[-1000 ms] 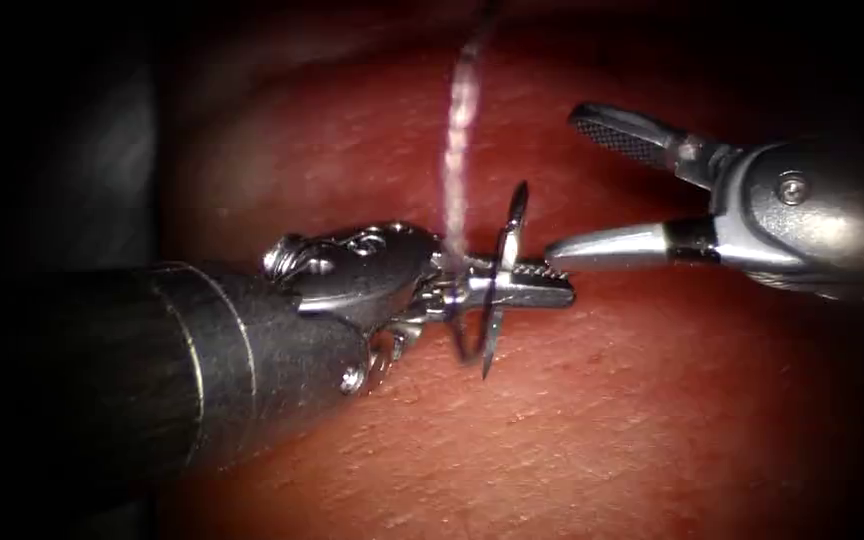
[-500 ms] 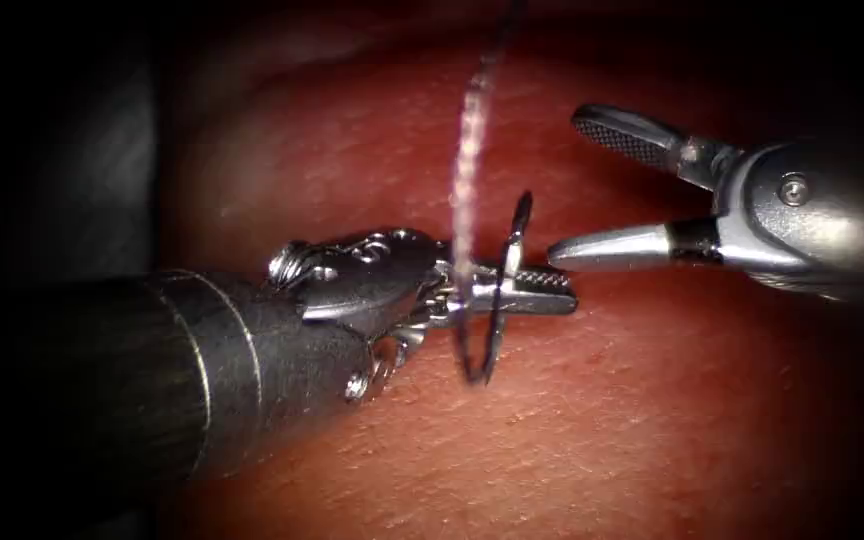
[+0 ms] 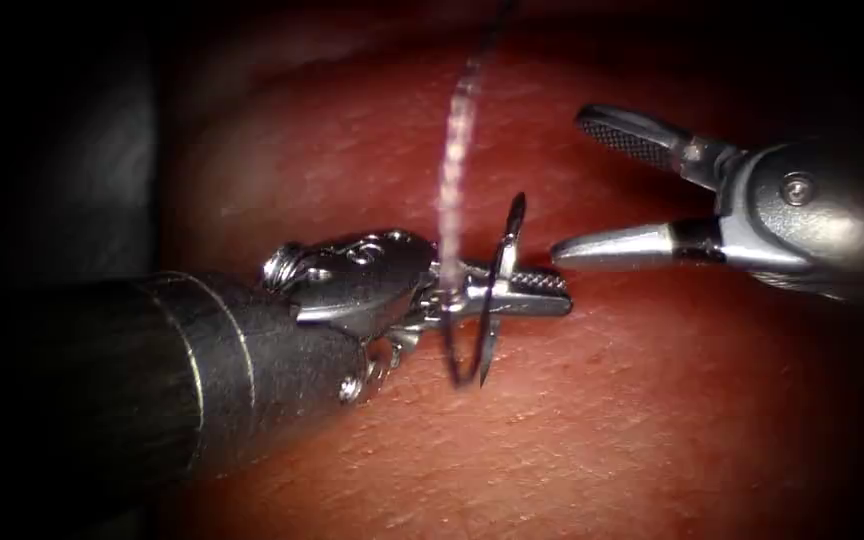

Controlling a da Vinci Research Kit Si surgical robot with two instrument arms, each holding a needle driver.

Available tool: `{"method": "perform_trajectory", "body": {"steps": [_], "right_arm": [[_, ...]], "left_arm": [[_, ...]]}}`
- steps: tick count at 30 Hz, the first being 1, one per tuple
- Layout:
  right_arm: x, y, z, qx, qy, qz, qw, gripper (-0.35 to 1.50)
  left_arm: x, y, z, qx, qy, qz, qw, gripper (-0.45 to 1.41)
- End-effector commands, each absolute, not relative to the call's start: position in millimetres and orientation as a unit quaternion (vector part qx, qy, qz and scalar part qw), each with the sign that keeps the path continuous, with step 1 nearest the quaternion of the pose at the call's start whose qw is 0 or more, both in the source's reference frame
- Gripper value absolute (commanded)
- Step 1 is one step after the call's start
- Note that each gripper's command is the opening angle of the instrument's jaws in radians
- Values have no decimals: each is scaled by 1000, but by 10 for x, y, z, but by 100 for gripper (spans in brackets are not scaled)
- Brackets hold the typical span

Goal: Wound Closure

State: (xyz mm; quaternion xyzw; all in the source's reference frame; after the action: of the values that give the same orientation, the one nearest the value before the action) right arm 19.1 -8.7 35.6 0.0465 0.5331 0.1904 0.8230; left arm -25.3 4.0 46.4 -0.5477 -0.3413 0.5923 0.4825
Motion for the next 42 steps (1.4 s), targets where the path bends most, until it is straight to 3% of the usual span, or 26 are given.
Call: {"method": "perform_trajectory", "body": {"steps": [1,25,36,42], "right_arm": [[197,-94,361,48,534,190,823,110],[197,-94,361,48,534,190,823,110],[204,-95,365,62,521,216,823,78],[211,-96,367,43,521,194,830,86]], "left_arm": [[-259,39,470,-548,-342,592,482,-45],[-275,40,470,-546,-322,596,492,-45],[-281,39,463,-534,-319,605,497,-45],[-282,38,461,-526,-325,601,506,-45]]}}
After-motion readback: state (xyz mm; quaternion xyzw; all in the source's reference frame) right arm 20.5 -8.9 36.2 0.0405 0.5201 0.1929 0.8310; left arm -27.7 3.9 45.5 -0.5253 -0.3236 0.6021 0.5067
